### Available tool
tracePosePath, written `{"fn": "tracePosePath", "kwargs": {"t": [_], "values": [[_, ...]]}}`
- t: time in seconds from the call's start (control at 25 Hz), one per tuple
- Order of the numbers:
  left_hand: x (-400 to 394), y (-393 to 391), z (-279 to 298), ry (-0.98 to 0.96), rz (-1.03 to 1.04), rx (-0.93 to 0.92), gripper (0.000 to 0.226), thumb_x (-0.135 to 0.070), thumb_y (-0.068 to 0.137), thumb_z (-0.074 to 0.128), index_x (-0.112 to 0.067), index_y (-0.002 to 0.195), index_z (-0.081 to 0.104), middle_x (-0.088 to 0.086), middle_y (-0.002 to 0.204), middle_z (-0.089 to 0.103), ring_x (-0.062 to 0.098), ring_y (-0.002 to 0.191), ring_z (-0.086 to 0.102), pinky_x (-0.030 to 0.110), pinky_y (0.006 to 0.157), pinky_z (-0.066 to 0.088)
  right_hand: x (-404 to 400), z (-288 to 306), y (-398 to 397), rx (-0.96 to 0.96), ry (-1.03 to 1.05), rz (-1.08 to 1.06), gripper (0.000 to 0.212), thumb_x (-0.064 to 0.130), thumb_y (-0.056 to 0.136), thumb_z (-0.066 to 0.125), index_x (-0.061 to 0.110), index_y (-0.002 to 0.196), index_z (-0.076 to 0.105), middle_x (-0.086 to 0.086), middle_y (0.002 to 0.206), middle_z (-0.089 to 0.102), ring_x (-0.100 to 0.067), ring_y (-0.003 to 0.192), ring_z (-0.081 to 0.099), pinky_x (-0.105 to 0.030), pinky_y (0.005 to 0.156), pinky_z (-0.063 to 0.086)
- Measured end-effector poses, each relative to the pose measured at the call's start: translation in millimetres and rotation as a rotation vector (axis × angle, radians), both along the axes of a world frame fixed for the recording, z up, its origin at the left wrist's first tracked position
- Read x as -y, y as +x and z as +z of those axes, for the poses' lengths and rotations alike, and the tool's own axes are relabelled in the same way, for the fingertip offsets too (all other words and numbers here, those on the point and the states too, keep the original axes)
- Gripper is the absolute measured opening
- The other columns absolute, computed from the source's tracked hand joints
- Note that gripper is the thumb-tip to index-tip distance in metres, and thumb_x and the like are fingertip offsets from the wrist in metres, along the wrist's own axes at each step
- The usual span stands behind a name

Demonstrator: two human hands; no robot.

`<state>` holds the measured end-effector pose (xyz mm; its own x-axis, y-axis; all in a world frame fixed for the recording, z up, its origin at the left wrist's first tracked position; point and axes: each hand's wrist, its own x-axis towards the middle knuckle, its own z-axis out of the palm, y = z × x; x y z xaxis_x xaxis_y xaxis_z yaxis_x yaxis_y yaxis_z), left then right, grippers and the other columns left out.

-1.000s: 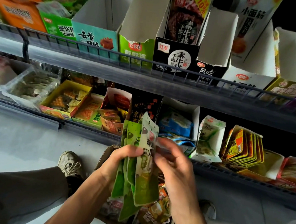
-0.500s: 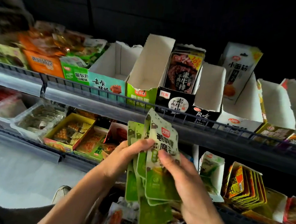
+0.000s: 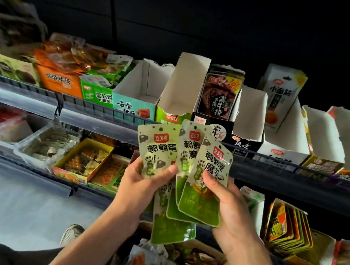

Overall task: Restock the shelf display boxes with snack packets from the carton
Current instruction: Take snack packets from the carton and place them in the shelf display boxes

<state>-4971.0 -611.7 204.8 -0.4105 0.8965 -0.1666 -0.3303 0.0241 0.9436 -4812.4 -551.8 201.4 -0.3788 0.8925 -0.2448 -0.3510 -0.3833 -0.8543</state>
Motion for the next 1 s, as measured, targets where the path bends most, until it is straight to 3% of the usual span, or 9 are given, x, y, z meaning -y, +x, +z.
{"fn": "tracePosePath", "kwargs": {"t": [0.16,0.32,0.44,0.52,0.64,0.8,0.88,1.0], "values": [[-0.2,-2.6,-3.8,0.015,0.086,0.078,0.032,-0.024,0.082,0.073,-0.008,0.108,0.067,0.013,0.096,0.077,0.033,0.083,0.075,0.042,0.067,0.060,1.6,-6.7,0.5,-0.031,-0.041,0.072,0.038,0.014,0.083,0.067,0.022,0.119,0.068,-0.011,0.116,0.072,-0.033,0.104,0.070,-0.055,0.088,0.055],[0.6,-7.8,-5.3,-0.043,0.123,0.034,0.039,-0.037,0.083,0.071,-0.004,0.104,0.070,0.013,0.087,0.077,0.030,0.074,0.075,0.040,0.065,0.061,3.7,-10.9,2.4,0.054,-0.009,0.144,0.045,0.012,0.077,0.072,0.023,0.120,0.067,-0.011,0.117,0.072,-0.037,0.110,0.067,-0.062,0.093,0.051],[4.7,-4.7,5.2,-0.044,0.005,-0.044,0.036,-0.047,0.088,0.061,-0.020,0.111,0.066,-0.007,0.087,0.078,0.009,0.076,0.075,0.028,0.063,0.058,6.6,-5.0,-3.7,0.125,0.137,0.061,0.046,0.018,0.076,0.075,0.034,0.118,0.066,-0.001,0.116,0.073,-0.029,0.111,0.067,-0.059,0.097,0.050],[3.6,-6.9,21.1,0.008,-0.112,-0.145,0.047,-0.050,0.081,0.072,-0.033,0.121,0.054,-0.011,0.103,0.075,0.009,0.089,0.074,0.032,0.073,0.057,8.2,10.7,-13.6,0.144,0.252,0.108,0.048,0.021,0.080,0.071,0.039,0.123,0.059,0.005,0.116,0.072,-0.019,0.108,0.069,-0.051,0.093,0.055],[-14.9,-16.3,49.0,0.096,-0.219,-0.197,0.056,-0.033,0.074,0.082,-0.030,0.121,0.051,-0.003,0.108,0.074,0.019,0.096,0.073,0.044,0.085,0.058,-3.1,48.4,-31.7,0.134,0.421,0.215,0.049,0.018,0.086,0.063,0.039,0.129,0.050,0.007,0.114,0.071,-0.014,0.104,0.069,-0.037,0.084,0.059],[-64.8,-43.9,106.1,0.257,-0.128,-0.275,0.057,-0.028,0.068,0.079,-0.017,0.121,0.058,0.003,0.106,0.075,0.022,0.095,0.074,0.047,0.085,0.058,-61.6,109.7,-59.2,0.076,0.532,0.169,0.061,0.005,0.071,0.057,0.019,0.130,0.052,-0.014,0.119,0.067,-0.029,0.101,0.067,-0.046,0.083,0.060],[-97.1,-65.0,134.2,0.282,-0.188,-0.319,0.059,-0.023,0.068,0.080,-0.015,0.123,0.057,0.004,0.107,0.075,0.023,0.100,0.072,0.045,0.088,0.057,-94.9,139.0,-76.1,0.114,0.614,0.099,0.064,0.002,0.067,0.053,0.017,0.129,0.052,-0.015,0.115,0.068,-0.030,0.102,0.065,-0.045,0.084,0.059],[-154.4,-90.2,158.6,0.288,-0.159,-0.344,0.064,-0.002,0.059,0.074,-0.013,0.119,0.054,0.014,0.113,0.071,0.032,0.109,0.066,0.049,0.092,0.055,-138.4,164.2,-101.6,0.159,0.681,0.043,0.046,-0.013,0.079,0.052,0.016,0.115,0.055,-0.011,0.103,0.069,-0.028,0.100,0.064,-0.043,0.086,0.056]]}}
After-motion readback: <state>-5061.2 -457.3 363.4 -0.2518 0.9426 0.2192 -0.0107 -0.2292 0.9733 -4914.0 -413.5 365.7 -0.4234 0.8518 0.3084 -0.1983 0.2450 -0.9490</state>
